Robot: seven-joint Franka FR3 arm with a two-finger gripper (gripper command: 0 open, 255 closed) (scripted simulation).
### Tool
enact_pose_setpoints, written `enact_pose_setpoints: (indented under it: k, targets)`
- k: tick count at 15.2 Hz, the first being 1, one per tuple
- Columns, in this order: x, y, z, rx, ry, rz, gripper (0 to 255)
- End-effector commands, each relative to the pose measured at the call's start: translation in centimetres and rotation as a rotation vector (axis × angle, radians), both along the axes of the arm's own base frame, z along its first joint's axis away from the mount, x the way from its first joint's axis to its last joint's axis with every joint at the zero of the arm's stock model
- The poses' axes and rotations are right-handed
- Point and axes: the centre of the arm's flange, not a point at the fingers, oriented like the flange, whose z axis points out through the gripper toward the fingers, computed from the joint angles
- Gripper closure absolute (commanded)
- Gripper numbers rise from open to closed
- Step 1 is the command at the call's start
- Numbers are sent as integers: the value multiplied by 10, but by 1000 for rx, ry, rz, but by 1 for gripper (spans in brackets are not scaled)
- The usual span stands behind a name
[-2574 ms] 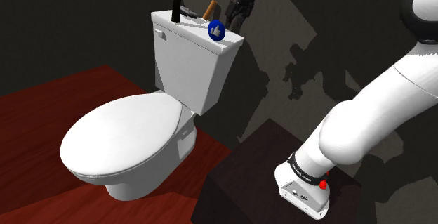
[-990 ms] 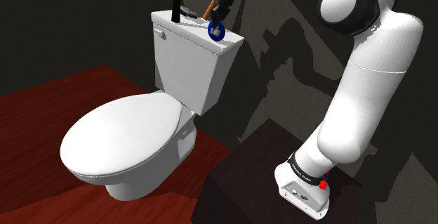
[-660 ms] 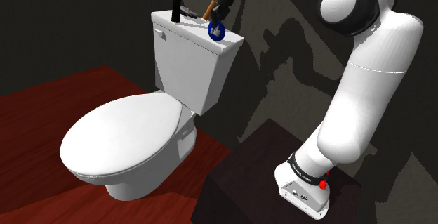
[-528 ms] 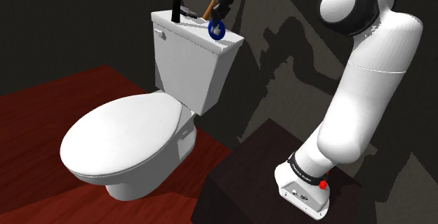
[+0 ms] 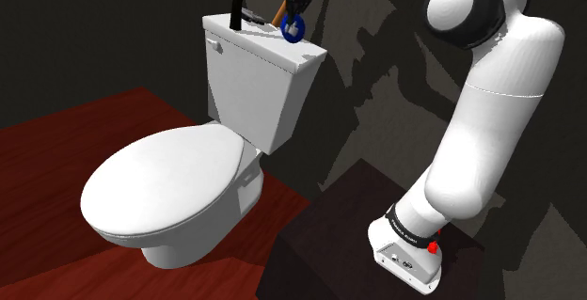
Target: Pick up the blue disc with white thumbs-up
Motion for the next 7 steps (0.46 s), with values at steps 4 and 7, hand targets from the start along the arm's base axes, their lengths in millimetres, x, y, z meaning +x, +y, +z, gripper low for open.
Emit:
enact_pose_setpoints:
  k: [4, 7]
  targets:
    - [0, 1, 26, 0, 0, 0, 255]
    - [0, 1, 32, 0, 0, 0, 255]
